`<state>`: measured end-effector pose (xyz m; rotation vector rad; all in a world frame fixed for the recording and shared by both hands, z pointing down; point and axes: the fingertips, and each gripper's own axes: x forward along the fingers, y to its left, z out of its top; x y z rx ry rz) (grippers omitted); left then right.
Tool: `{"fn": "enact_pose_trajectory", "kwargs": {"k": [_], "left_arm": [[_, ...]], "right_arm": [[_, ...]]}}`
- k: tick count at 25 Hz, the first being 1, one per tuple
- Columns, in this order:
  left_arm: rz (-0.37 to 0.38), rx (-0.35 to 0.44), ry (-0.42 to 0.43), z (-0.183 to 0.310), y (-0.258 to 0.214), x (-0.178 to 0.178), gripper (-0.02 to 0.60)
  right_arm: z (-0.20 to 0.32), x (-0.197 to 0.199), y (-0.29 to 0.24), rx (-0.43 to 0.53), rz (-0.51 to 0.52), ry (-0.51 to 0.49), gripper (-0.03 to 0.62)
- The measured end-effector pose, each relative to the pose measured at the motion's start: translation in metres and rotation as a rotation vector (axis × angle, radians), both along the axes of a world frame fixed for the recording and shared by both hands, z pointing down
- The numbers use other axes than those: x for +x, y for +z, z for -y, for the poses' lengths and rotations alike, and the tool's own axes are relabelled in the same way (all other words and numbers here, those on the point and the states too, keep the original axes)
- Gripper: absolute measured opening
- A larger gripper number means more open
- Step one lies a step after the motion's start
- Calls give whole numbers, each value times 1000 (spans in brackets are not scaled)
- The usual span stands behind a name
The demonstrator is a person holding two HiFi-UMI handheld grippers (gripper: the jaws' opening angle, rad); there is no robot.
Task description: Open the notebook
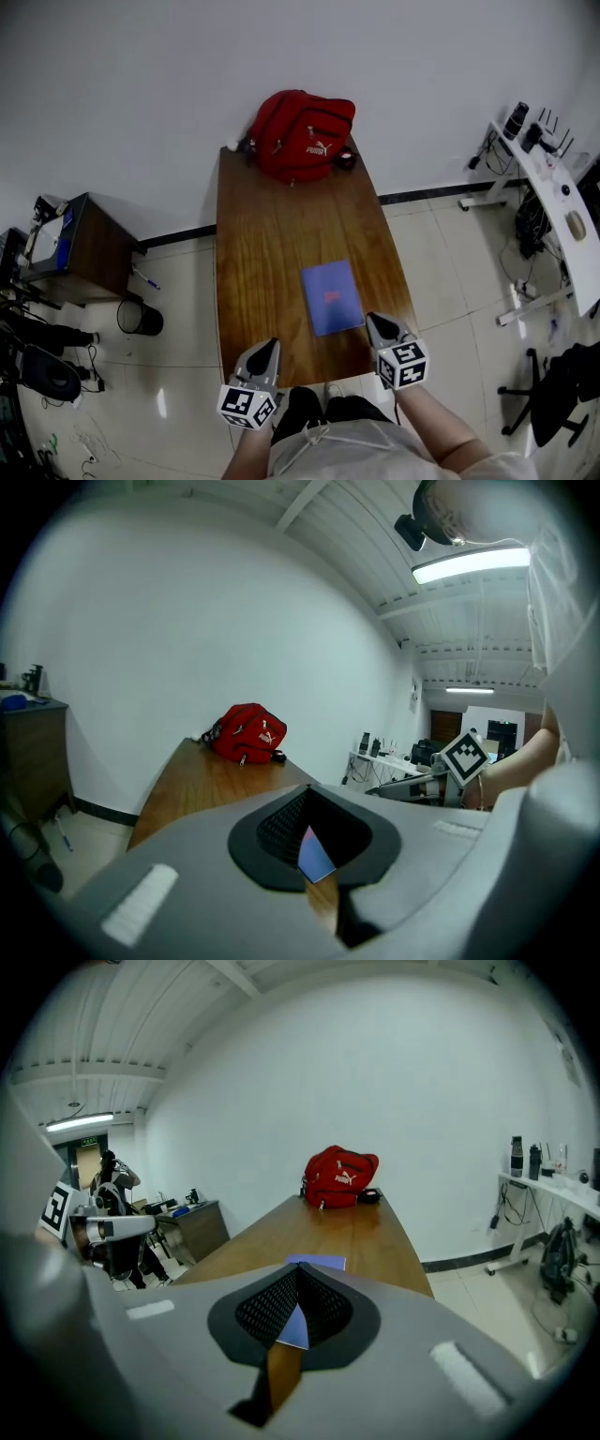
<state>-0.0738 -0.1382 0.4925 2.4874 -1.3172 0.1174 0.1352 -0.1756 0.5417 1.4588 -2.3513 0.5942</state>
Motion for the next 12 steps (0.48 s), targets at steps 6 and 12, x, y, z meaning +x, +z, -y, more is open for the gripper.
{"fn": "enact_pose_trajectory", "kwargs": {"k": [6, 12], "left_arm": [[10, -79, 52, 34, 31, 5, 6], [-5, -159, 94, 52, 72, 24, 6]], "right_arm": [[33, 4, 50, -150, -34, 24, 9], [51, 8, 112, -317, -109, -2, 60]]}}
